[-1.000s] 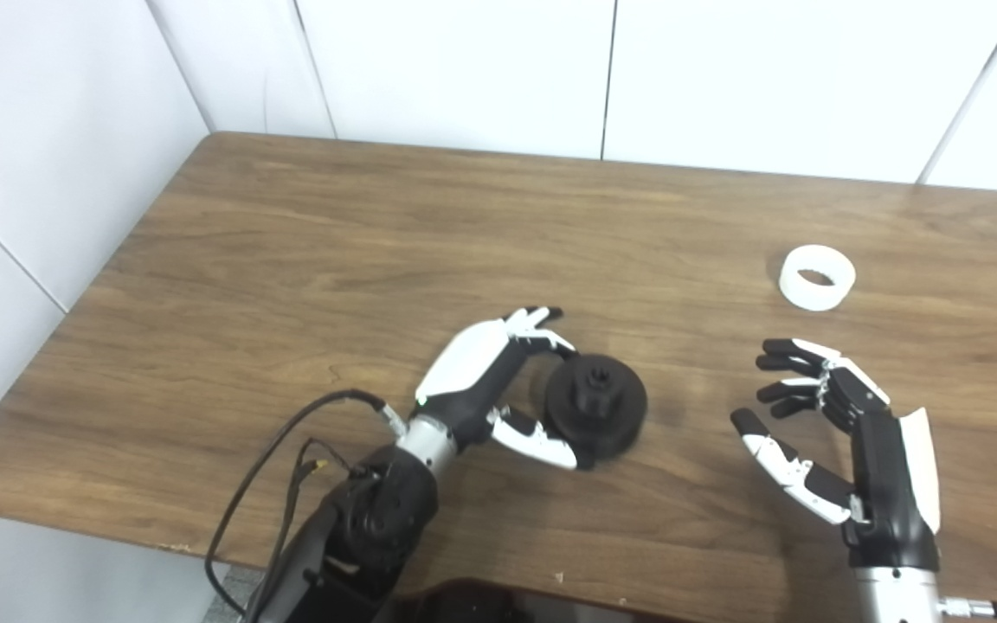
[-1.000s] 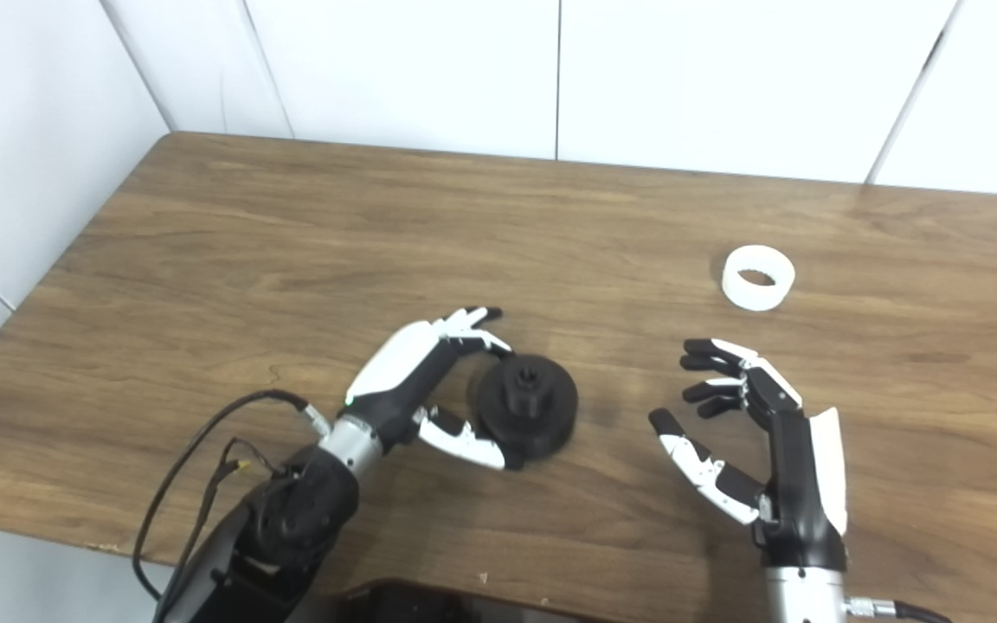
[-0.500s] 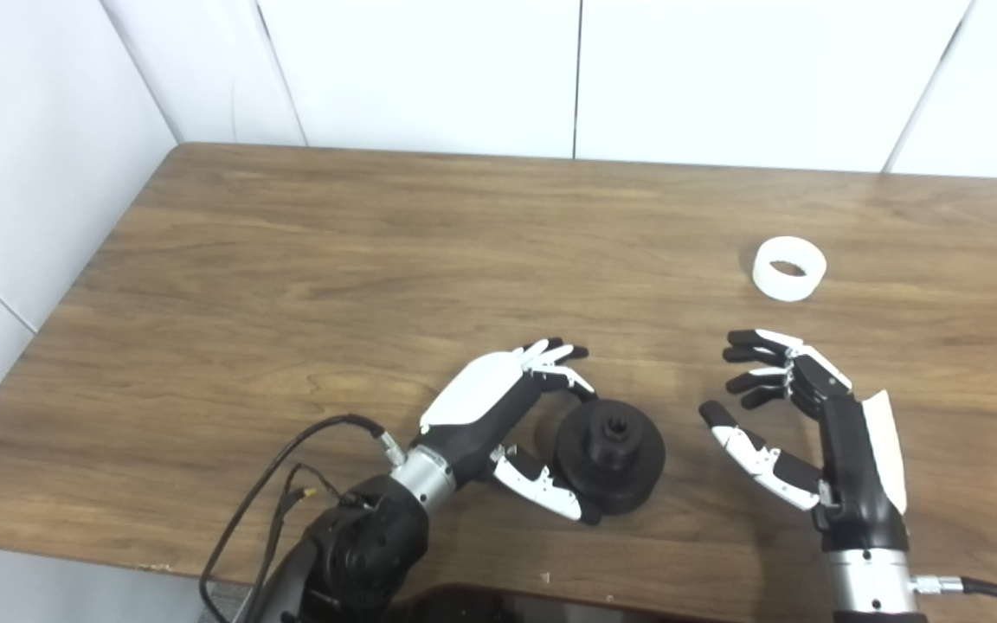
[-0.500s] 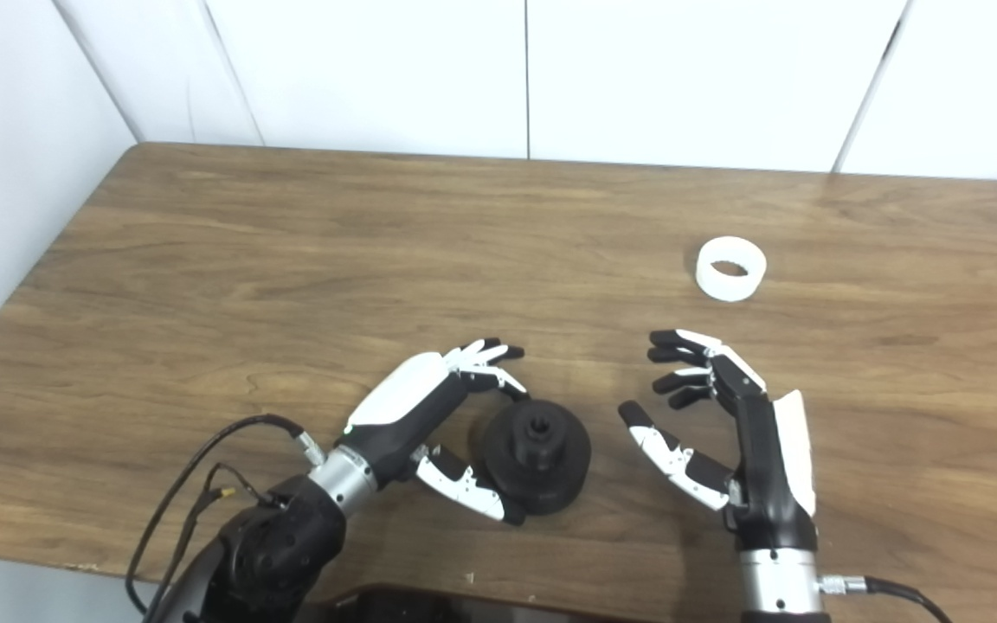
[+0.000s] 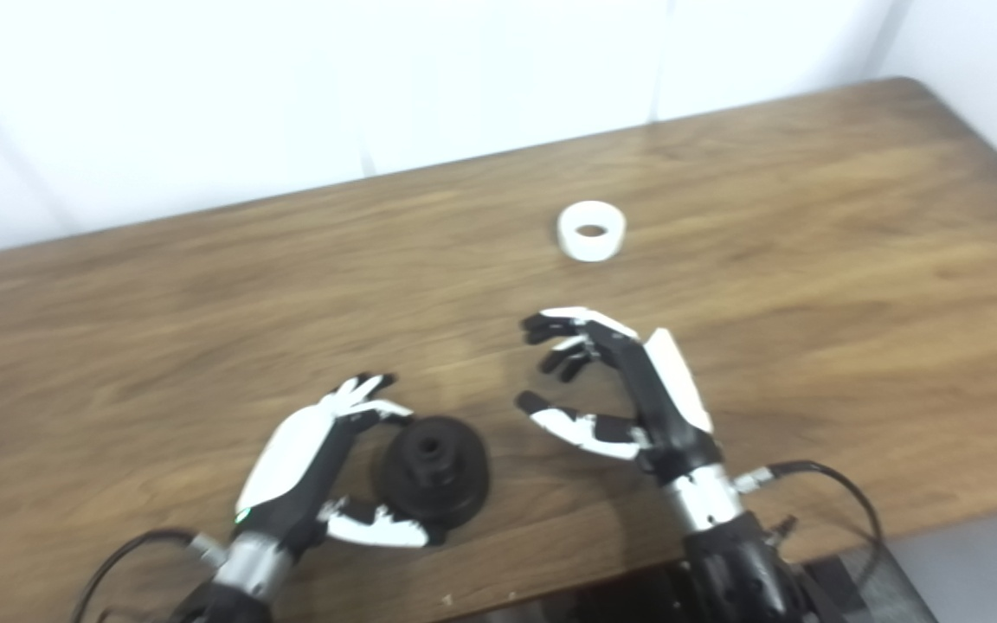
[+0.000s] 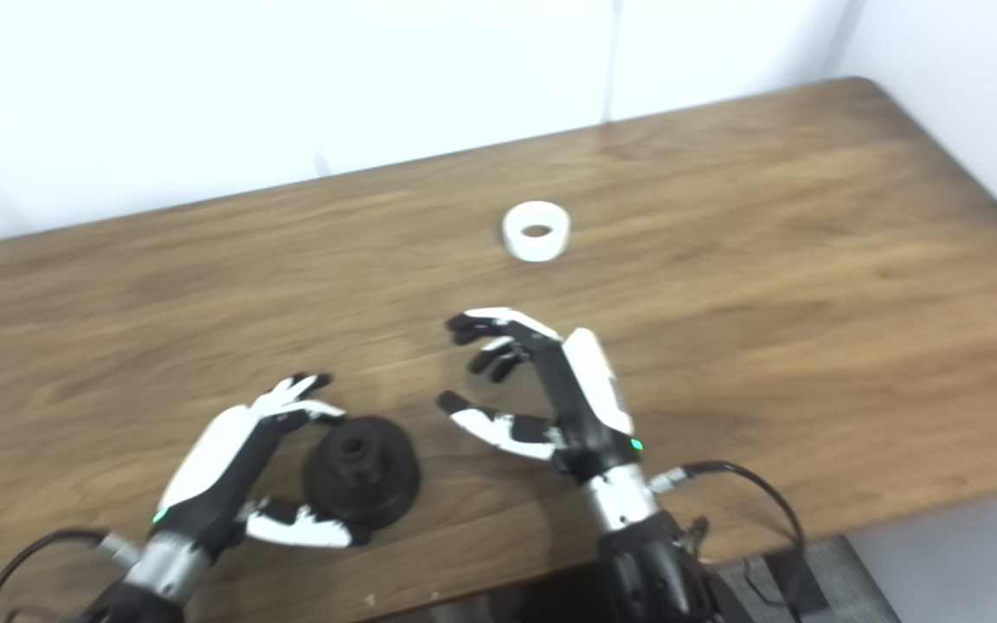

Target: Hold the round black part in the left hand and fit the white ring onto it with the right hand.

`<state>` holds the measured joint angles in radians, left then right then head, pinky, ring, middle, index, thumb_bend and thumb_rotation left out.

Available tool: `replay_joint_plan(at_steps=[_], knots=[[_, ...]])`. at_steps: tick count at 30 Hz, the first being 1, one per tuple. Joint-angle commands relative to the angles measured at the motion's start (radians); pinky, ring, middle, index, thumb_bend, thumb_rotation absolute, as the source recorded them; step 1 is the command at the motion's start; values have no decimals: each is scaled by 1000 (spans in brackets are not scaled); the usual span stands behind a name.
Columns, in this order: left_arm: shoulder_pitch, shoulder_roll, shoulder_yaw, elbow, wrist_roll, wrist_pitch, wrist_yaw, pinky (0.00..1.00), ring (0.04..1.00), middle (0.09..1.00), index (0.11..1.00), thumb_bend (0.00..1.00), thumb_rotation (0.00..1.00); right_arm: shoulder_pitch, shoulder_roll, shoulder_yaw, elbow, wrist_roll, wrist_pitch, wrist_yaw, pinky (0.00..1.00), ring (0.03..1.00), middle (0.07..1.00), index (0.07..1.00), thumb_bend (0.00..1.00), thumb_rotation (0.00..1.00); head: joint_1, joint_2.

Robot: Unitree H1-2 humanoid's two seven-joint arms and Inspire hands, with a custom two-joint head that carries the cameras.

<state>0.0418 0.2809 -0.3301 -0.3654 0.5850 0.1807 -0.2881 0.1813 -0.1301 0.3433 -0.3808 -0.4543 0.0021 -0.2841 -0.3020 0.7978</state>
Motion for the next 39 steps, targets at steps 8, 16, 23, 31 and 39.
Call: replay_joint_plan(at_steps=[8, 16, 23, 31, 39], knots=[[-17, 6, 23, -27, -31, -62, 12, 1000, 999, 946, 576, 931, 245, -100, 106, -109, -94, 14, 58, -34, 446, 570, 693, 704, 493, 185, -16, -14], [-13, 1, 22, -20, -12, -63, 9, 1000, 1000, 947, 580, 935, 231, -277, 37, -240, -82, 13, 141, 30, 469, 594, 698, 714, 496, 201, -11, -24], [-13, -1, 19, -18, 6, -58, 8, 1000, 1000, 948, 585, 945, 194, -418, -25, -315, -9, -8, 235, 131, 479, 603, 719, 716, 537, 252, -7, -30], [-15, -6, 6, -7, 48, -53, 10, 1000, 1000, 945, 593, 961, 209, -560, -142, -283, 107, -98, 338, 265, 526, 644, 731, 729, 602, 347, 1, -42], [-22, -12, -5, -14, 81, -39, -8, 1000, 1000, 951, 610, 964, 241, -663, -240, -218, 243, -144, 380, 392, 553, 729, 804, 756, 659, 455, 16, -37]])
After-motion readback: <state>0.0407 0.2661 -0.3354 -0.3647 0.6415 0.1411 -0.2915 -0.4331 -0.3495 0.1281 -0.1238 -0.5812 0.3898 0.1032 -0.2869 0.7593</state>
